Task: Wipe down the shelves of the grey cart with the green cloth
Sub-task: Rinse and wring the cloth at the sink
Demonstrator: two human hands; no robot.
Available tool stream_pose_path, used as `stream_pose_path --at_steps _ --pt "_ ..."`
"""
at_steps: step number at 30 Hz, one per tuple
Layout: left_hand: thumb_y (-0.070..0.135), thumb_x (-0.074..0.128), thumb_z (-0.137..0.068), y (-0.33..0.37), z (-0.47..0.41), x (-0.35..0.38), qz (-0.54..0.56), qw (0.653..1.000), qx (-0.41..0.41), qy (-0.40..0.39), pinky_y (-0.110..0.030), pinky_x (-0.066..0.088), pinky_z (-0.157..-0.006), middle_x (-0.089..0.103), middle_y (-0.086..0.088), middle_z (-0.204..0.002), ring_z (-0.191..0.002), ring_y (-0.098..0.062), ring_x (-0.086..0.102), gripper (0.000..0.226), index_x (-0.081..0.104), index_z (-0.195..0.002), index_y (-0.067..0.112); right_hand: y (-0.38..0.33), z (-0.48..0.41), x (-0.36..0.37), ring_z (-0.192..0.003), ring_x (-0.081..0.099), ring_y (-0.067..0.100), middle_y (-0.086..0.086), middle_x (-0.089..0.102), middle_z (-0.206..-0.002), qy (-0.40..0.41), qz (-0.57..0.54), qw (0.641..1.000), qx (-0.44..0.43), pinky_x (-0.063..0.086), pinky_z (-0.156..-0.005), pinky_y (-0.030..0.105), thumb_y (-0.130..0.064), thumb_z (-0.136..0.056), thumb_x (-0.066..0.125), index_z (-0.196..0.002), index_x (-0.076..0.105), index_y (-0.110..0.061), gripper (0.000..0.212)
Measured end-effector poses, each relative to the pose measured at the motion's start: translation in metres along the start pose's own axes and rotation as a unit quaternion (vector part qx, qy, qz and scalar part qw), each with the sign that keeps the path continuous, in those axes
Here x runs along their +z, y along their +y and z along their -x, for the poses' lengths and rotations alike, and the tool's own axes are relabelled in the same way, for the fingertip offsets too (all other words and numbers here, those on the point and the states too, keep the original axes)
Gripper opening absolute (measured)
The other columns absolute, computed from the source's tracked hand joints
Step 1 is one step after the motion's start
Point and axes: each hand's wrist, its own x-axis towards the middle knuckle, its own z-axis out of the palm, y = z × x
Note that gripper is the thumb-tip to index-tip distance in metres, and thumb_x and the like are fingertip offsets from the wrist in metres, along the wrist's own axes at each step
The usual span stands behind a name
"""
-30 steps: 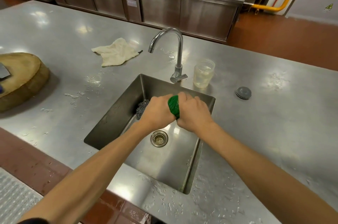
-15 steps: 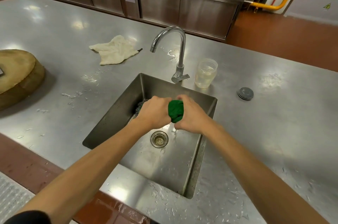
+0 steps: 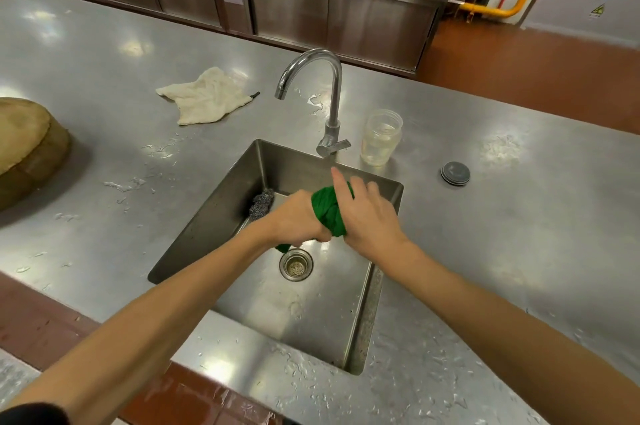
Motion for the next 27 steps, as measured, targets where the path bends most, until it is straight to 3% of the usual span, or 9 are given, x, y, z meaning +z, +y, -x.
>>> stream_pose_path --at_steps 2,4,7,10,15,19,22,24,27 --pt "0.003 0.072 -0.071 0.001 -0.003 -0.003 -0.183 0.981 0.045 0.046 -0.029 0.041 -0.053 0.056 0.001 -0.061 -0.055 -0.02 0.051 0.023 0.051 -0.067 0.012 0.003 -0.007 -0.001 -0.09 0.062 0.036 0.014 0.057 -0.107 -0.036 -0.053 0.998 0.023 0.048 -0.065 0.039 -0.022 -0.072 0.075 -0.132 0.042 -0.008 0.07" --pt "0.012 0.067 -0.076 0.001 -0.003 -0.007 -0.314 0.941 0.077 0.099 -0.035 0.045 -0.062 0.066 -0.005 -0.079 -0.073 -0.029 0.061 0.015 0.057 -0.087 0.014 0.004 -0.012 -0.001 -0.081 0.063 0.033 0.01 0.062 -0.094 -0.042 -0.122 0.99 0.064 0.053 -0.066 0.039 -0.031 -0.07 0.073 -0.109 0.049 -0.011 0.05" --pt "0.014 0.062 -0.081 -0.002 -0.006 -0.012 -0.422 0.884 0.127 0.154 -0.035 0.039 -0.061 0.068 -0.005 -0.089 -0.08 -0.033 0.064 0.025 0.054 -0.104 0.018 0.001 -0.014 0.001 -0.07 0.06 0.024 0.001 0.063 -0.078 -0.056 -0.253 0.96 0.108 0.054 -0.063 0.034 -0.036 -0.068 0.072 -0.085 0.054 -0.017 0.032" --pt "0.014 0.062 -0.081 -0.001 -0.011 -0.023 -0.473 0.842 0.183 0.182 -0.034 0.033 -0.059 0.067 -0.006 -0.092 -0.076 -0.033 0.065 0.027 0.056 -0.107 0.014 -0.002 -0.019 0.0 -0.054 0.057 0.013 -0.006 0.06 -0.059 -0.072 -0.372 0.915 0.14 0.047 -0.052 0.026 -0.027 -0.062 0.075 -0.064 0.056 -0.018 0.021" --pt "0.01 0.065 -0.08 0.002 -0.016 -0.041 -0.486 0.811 0.269 0.184 -0.031 0.029 -0.052 0.062 -0.01 -0.079 -0.057 -0.027 0.05 0.018 0.059 -0.097 0.008 0.001 -0.03 -0.008 -0.048 0.045 0.015 0.002 0.053 -0.052 -0.168 -0.546 0.8 0.182 0.034 -0.042 0.024 -0.008 -0.053 0.07 -0.057 0.06 -0.01 0.012" --pt "0.003 0.07 -0.071 0.014 -0.018 -0.063 -0.495 0.757 0.396 0.159 -0.025 0.026 -0.046 0.058 -0.012 -0.064 -0.044 -0.029 0.052 0.015 0.059 -0.082 0.002 -0.004 -0.032 -0.002 -0.044 0.041 0.016 0.007 0.045 -0.054 -0.203 -0.687 0.671 0.189 0.026 -0.037 0.019 0.006 -0.054 0.064 -0.053 0.05 -0.014 0.024" --pt "0.003 0.076 -0.068 0.013 -0.02 -0.067 -0.513 0.739 0.416 0.132 -0.024 0.025 -0.044 0.057 -0.011 -0.063 -0.044 -0.028 0.053 0.02 0.059 -0.08 0.003 -0.006 -0.028 0.008 -0.043 0.038 0.012 0.005 0.043 -0.057 -0.255 -0.751 0.583 0.176 0.021 -0.034 0.016 0.009 -0.058 0.059 -0.062 0.043 -0.012 0.026" --pt "0.007 0.078 -0.071 0.005 -0.021 -0.063 -0.518 0.746 0.401 0.123 -0.025 0.027 -0.043 0.058 -0.011 -0.066 -0.048 -0.029 0.055 0.021 0.06 -0.081 0.003 -0.006 -0.026 0.015 -0.044 0.037 0.011 0.005 0.043 -0.059 -0.271 -0.756 0.567 0.181 0.02 -0.033 0.017 0.008 -0.059 0.059 -0.067 0.041 -0.012 0.028" --pt "0.016 0.07 -0.083 -0.003 -0.026 -0.056 -0.517 0.775 0.347 0.111 -0.03 0.035 -0.047 0.061 -0.011 -0.079 -0.062 -0.031 0.06 0.022 0.06 -0.098 0.005 -0.006 -0.024 0.023 -0.047 0.043 0.012 0.005 0.044 -0.061 -0.239 -0.747 0.584 0.211 0.021 -0.036 0.02 0.008 -0.06 0.065 -0.063 0.046 -0.015 0.03"
